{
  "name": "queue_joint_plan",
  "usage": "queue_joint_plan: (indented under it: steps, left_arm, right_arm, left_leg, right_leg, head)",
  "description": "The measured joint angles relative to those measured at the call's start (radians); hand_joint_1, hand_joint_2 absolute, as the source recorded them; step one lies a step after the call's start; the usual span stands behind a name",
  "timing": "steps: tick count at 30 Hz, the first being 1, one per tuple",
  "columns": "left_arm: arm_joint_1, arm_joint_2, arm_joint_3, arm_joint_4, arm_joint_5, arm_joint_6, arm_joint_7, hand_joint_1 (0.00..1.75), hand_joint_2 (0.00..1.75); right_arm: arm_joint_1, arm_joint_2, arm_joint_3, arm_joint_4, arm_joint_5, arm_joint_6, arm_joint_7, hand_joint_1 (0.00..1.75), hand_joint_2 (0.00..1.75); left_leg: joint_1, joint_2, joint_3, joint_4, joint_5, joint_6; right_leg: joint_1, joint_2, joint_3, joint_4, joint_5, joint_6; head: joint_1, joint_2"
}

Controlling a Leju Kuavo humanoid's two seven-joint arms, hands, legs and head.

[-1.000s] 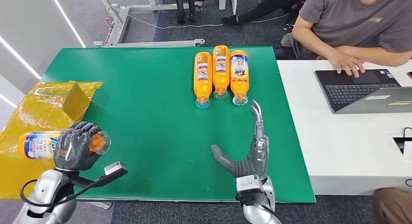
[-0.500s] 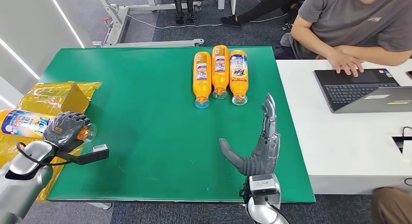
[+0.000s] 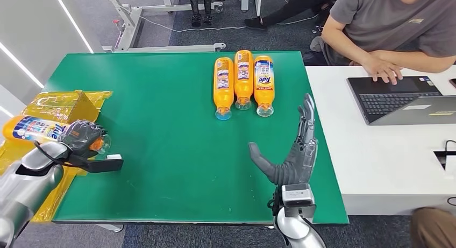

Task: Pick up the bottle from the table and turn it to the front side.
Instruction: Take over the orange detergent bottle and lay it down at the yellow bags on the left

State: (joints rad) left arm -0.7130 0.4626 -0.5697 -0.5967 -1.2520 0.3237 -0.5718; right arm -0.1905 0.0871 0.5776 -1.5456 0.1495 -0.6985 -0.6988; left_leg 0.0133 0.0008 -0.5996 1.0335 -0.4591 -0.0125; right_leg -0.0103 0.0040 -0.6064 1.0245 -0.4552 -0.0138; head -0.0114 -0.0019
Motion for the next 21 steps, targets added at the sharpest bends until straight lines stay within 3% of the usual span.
queue_joint_plan:
  steps: [11,21]
  left_arm:
    - [-0.04,-0.05,-0.038,0.068,0.036,-0.024,-0.007,0.0,1.75]
    - [-0.04,-0.056,-0.046,0.091,0.147,-0.118,-0.062,0.0,1.75]
  right_arm:
    - [-0.001,0.005,0.0,0.001,0.011,0.0,0.0,0.0,1.75]
    - [0.005,0.005,-0.003,0.002,0.021,0.0,0.0,0.0,1.75]
  left_leg:
    - [0.0,0.0,0.0,0.0,0.0,0.0]
    - [0.0,0.0,0.0,0.0,0.0,0.0]
  right_leg:
    - [0.0,0.0,0.0,0.0,0.0,0.0]
    - [0.0,0.0,0.0,0.0,0.0,0.0]
  head:
    - [0.0,0.0]
    - [0.0,0.0]
